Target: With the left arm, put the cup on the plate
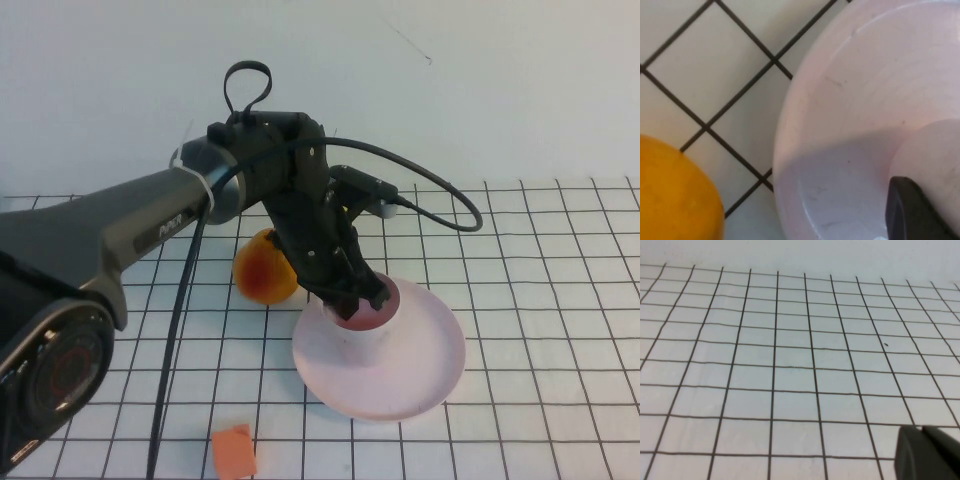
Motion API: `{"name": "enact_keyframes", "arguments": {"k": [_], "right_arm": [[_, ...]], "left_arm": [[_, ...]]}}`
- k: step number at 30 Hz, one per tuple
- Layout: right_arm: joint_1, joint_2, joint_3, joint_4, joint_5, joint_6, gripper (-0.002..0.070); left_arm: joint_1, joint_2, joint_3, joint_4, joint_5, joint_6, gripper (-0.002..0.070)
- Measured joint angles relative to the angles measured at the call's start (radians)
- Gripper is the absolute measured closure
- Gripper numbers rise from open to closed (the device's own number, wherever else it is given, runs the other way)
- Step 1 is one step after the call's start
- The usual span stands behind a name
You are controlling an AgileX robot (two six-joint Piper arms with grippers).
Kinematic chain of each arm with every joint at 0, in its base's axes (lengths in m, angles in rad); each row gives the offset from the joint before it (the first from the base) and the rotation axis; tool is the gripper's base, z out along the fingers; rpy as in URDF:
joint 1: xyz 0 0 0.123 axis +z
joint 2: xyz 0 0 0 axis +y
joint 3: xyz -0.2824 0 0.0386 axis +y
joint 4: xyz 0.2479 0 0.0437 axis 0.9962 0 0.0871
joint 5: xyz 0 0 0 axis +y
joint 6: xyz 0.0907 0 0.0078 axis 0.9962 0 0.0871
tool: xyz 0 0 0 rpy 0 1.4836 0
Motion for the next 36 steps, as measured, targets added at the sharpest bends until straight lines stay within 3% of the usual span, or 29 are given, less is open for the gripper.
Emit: {"name": "enact_keyframes", "arguments": {"k": [5,11,13,16,21,24,36], "right_arm": [[0.000,0.000,0.000,0.000,0.000,0.000,0.0678],[0.000,0.000,0.000,0.000,0.000,0.000,0.0678],[0.000,0.000,0.000,0.000,0.000,0.000,0.0678],[0.000,0.000,0.000,0.000,0.000,0.000,0.0678],[0.000,0.000,0.000,0.000,0.000,0.000,0.0678],[0.000,0.000,0.000,0.000,0.000,0.000,0.0678],[0.000,0.000,0.000,0.000,0.000,0.000,0.0678]], "left_arm": [[-0.002,0.023,-0.008,0.003,0.000,-0.010,0.0615],[-0.002,0.026,-0.063,0.003,0.047,-0.038,0.0404],[-0.002,0.026,-0.107,0.003,0.077,-0.045,0.0379],[-0.002,0.022,-0.197,0.018,0.115,-0.056,0.0408],[-0.002,-0.053,-0.315,0.130,0.151,-0.090,0.0593],[0.000,-0.144,-0.341,0.204,0.176,-0.092,0.0650],[0.119,-0.555,-0.354,0.285,0.234,-0.147,0.0675]]}}
